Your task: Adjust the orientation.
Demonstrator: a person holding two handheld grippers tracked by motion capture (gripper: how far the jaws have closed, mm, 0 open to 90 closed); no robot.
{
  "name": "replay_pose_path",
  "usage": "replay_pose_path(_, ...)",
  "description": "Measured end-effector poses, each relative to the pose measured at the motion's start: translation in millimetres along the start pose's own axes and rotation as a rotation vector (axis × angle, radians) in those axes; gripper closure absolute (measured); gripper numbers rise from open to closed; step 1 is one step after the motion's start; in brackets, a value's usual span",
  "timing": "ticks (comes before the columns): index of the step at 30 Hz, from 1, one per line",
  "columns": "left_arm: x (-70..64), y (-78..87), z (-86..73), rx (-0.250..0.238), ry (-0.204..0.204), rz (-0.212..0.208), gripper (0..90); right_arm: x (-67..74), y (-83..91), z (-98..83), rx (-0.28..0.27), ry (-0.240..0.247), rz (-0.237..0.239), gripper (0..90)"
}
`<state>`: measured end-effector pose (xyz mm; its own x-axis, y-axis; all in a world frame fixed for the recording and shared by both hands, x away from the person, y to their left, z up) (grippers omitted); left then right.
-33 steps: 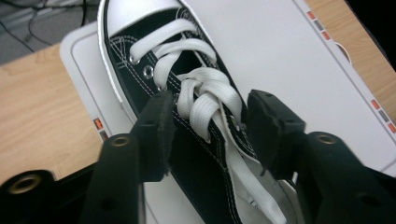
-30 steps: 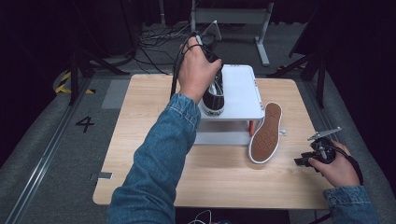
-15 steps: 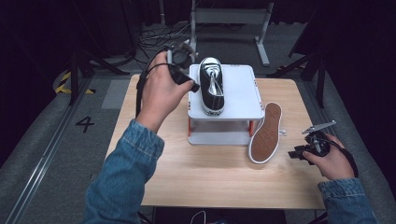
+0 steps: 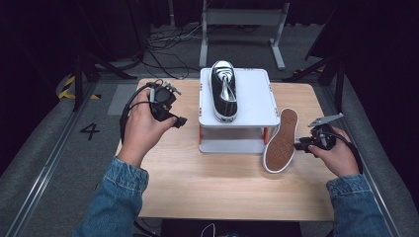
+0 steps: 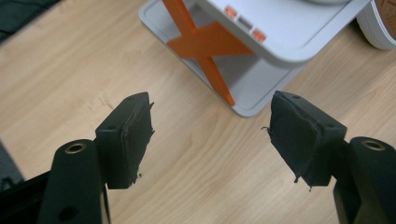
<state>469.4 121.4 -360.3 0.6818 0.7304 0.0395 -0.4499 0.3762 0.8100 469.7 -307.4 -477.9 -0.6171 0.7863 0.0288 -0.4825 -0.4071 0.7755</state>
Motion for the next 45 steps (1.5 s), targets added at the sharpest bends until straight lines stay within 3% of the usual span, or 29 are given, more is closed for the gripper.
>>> replay_pose_path(6,1.1,-12.3,-25.8,0.007,-0.023,0.019,28.9,8.9,-8.0,10.4,0.033,0.046,-0.017,74.5)
replay_pose_path(9,1.1,-16.9,-36.3,-0.012,-0.003,0.015,28.1,9.3,-8.2,11.1,0.056,0.05,-0.041,77.2)
replay_pose_path(10,1.4,-19.1,-42.4,-0.007,0.004,0.016,27.9,9.4,-7.8,11.6,0.06,0.051,-0.046,83.7)
replay_pose_path(11,2.0,-24.0,-52.2,-0.017,0.014,0.02,28.0,11.9,-5.5,14.8,0.031,0.045,-0.03,85.6)
replay_pose_path(15,3.0,-33.9,-71.0,-0.016,0.042,0.024,28.6,14.0,-6.1,16.9,0.024,0.059,-0.034,88.5)
replay_pose_path(16,3.3,-37.9,-76.2,-0.007,0.053,0.025,28.9,14.4,-7.6,16.3,0.028,0.057,-0.036,89.1)
replay_pose_path(17,6.0,-42.8,-85.8,0.057,0.032,0.048,28.5,14.1,-9.1,14.5,0.043,0.059,-0.041,89.7)
replay_pose_path(25,8.9,-48.7,-95.8,0.049,0.019,0.042,27.7,5.2,-14.7,-5.6,0.127,0.03,-0.074,90.0)
replay_pose_path(28,10.7,-50.9,-98.7,0.038,0.03,0.036,26.2,-4.6,-17.9,-17.9,0.149,-0.006,-0.083,90.0)
replay_pose_path(32,13.0,-58.0,-104.5,0.034,0.061,0.014,24.8,-11.4,-15.7,-25.4,0.119,-0.062,-0.059,88.1)
replay_pose_path(33,13.3,-61.1,-106.6,0.034,0.078,0.006,24.6,-11.8,-15.4,-26.0,0.116,-0.065,-0.06,87.5)
replay_pose_path(37,15.7,-66.9,-112.7,0.047,0.085,-0.004,25.4,-12.3,-15.4,-26.0,0.105,-0.066,-0.067,84.7)
replay_pose_path(41,20.4,-68.1,-120.6,0.068,0.099,0.009,21.6,-12.3,-14.8,-24.2,0.098,-0.062,-0.069,80.4)
replay_pose_path(43,19.3,-66.4,-121.3,0.044,0.139,0.003,19.6,-11.6,-13.8,-22.0,0.092,-0.06,-0.064,78.8)
replay_pose_path(45,17.8,-64.4,-123.9,0.043,0.135,-0.013,17.5,-9.9,-9.6,-16.8,0.075,-0.06,-0.061,77.3)
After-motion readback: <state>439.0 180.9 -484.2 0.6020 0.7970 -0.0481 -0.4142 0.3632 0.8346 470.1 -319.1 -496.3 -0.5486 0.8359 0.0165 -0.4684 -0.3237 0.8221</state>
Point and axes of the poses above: each handheld gripper's, and its own axes: y roughly backward along the jaws, z roughly out of its top, x roughly to its left, the point moved 9 cm from there along -y, roughly forward along the jaws, and after that the axes turned 4 degrees about -x, right-handed, at the moved point
